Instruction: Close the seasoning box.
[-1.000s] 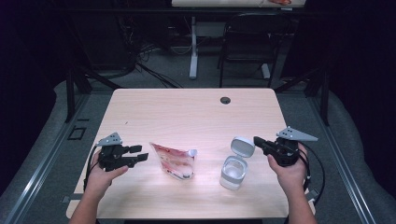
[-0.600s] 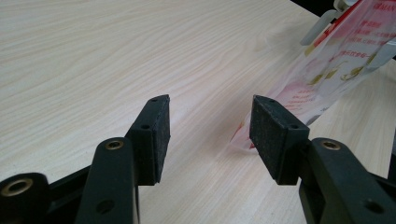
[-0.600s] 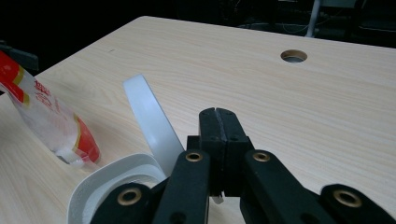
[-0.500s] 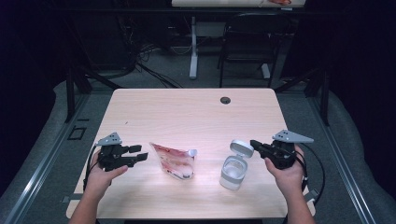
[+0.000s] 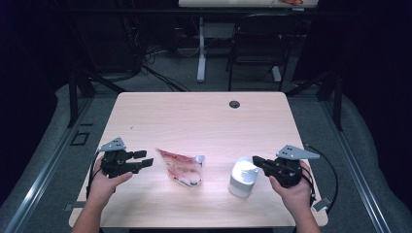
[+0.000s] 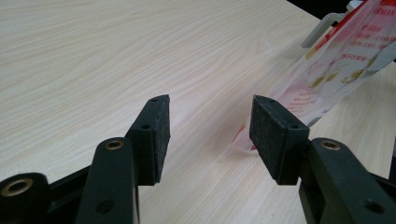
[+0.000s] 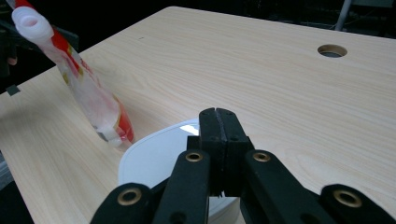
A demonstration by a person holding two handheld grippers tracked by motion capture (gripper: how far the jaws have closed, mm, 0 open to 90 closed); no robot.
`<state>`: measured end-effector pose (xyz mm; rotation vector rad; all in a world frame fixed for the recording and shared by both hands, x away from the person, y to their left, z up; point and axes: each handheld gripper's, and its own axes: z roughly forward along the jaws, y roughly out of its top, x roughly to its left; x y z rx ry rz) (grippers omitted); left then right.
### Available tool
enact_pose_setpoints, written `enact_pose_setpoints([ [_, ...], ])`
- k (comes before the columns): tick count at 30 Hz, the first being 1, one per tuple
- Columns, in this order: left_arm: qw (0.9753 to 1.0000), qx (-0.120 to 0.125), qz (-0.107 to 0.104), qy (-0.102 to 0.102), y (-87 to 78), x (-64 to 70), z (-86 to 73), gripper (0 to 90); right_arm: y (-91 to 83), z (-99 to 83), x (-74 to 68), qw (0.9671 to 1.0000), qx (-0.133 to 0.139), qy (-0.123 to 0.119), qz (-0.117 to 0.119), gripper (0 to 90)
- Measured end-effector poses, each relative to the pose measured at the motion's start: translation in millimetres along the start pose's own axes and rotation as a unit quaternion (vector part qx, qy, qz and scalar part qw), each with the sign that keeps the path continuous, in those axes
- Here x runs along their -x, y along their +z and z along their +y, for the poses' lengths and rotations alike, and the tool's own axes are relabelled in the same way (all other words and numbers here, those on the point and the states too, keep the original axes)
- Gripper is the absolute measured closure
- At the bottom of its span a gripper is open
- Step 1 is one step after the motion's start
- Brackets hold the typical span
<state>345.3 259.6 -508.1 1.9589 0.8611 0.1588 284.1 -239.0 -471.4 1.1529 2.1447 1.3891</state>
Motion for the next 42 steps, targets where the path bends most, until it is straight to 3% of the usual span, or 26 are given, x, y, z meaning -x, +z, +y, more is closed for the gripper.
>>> enact_pose_setpoints([
  [5, 1.0000, 0.002, 0.001, 0.001, -1.1, -0.6, 0.1, 48.4, 0.3, -1.7, -0.9, 0.9999, 0.008, -0.003, -0.015, 90.0],
  [16, 1.0000, 0.005, 0.004, -0.005, -2.4, -2.8, -1.1, 48.5, -1.8, -16.7, 18.1, 0.9971, 0.013, 0.028, -0.069, 89.6],
  [42, 0.9998, -0.001, 0.017, -0.010, 0.9, -7.7, -5.5, 48.5, 2.4, -46.8, 46.9, 0.9906, -0.024, 0.063, -0.119, 87.2],
])
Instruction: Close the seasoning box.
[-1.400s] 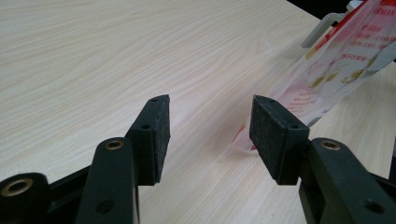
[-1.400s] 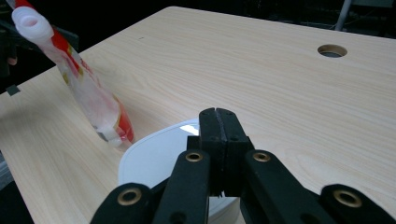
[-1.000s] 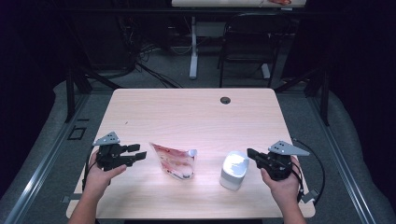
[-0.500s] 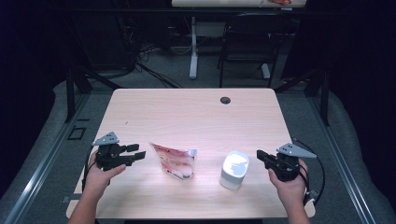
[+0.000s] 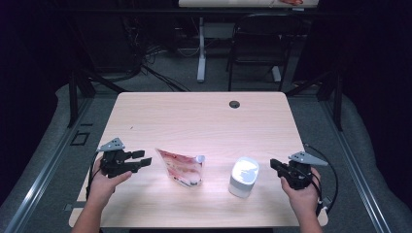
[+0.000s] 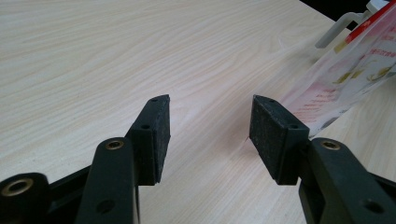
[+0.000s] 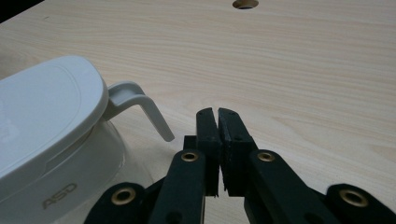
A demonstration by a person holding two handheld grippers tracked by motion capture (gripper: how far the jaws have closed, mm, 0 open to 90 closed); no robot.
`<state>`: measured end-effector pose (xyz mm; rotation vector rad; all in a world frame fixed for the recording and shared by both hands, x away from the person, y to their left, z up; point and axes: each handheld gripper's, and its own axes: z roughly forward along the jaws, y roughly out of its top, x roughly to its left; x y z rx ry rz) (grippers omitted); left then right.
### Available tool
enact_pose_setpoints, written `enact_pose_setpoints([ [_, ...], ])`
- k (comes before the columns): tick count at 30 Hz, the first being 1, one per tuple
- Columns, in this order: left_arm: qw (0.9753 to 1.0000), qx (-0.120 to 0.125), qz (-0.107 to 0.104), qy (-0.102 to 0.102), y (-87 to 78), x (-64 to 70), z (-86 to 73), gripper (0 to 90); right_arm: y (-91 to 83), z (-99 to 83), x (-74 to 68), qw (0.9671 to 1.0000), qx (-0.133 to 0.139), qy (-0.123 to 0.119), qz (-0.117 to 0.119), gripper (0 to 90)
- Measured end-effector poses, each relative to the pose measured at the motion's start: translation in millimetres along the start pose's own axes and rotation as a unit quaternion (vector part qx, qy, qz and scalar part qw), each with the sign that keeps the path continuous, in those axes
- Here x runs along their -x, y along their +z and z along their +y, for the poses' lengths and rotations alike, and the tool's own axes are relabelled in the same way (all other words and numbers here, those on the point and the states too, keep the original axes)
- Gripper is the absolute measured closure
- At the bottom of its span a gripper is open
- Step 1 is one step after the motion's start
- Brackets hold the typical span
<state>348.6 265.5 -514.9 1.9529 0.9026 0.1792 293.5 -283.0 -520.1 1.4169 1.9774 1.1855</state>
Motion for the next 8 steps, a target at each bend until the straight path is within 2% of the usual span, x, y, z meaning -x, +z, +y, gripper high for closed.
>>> enact_pose_setpoints([
  [3, 1.0000, 0.001, 0.000, -0.002, 0.3, -0.4, -0.3, 48.5, 1.9, -1.2, 0.7, 1.0000, -0.006, -0.001, 0.000, 86.0],
  [8, 1.0000, 0.003, 0.005, -0.007, -0.1, -1.4, -0.5, 48.5, 4.4, -3.4, 3.0, 1.0000, -0.004, 0.003, -0.004, 75.8],
])
